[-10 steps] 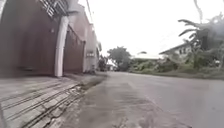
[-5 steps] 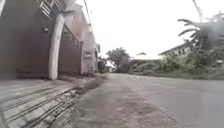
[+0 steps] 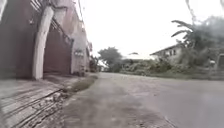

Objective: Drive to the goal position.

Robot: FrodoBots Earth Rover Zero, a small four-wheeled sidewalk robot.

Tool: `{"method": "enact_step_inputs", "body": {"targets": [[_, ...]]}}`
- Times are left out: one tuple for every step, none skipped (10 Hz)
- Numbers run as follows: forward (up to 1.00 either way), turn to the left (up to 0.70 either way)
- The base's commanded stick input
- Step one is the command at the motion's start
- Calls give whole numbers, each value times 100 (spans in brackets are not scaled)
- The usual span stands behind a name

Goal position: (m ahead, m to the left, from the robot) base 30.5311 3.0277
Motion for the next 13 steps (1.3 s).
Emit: {"method": "enact_step_inputs", "body": {"targets": [[70, 0], [70, 0], [70, 0], [70, 0], [70, 0], [70, -3], [70, -26], [70, -35], [70, -35], [70, -23], [70, -3], [70, 0], [70, 0]]}}
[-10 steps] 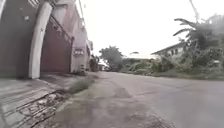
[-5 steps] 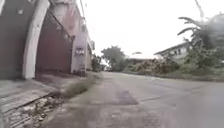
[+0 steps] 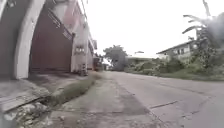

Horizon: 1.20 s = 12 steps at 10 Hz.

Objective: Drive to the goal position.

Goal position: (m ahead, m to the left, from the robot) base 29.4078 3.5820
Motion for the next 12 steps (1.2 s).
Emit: {"method": "enact_step_inputs", "body": {"targets": [[70, 0], [70, 0], [70, 0], [70, 0], [70, 0], [70, 0], [70, 0], [70, 0], [70, 0], [70, 0], [70, 0], [70, 0]]}}
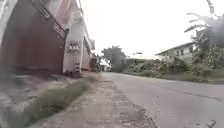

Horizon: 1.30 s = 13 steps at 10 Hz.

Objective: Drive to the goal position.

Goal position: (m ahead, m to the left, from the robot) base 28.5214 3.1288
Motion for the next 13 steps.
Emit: {"method": "enact_step_inputs", "body": {"targets": [[70, 0], [70, 0], [70, 0], [69, 0], [69, 0], [69, 0], [69, 0], [69, 0], [69, 0], [70, 0], [70, 0], [70, 0], [70, -1]]}}
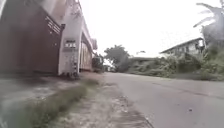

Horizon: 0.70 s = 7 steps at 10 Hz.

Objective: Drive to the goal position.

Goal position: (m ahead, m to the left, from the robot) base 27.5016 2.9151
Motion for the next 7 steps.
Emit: {"method": "enact_step_inputs", "body": {"targets": [[70, -32], [70, -35], [70, -28], [70, -14], [70, 0], [70, 0], [70, 0]]}}
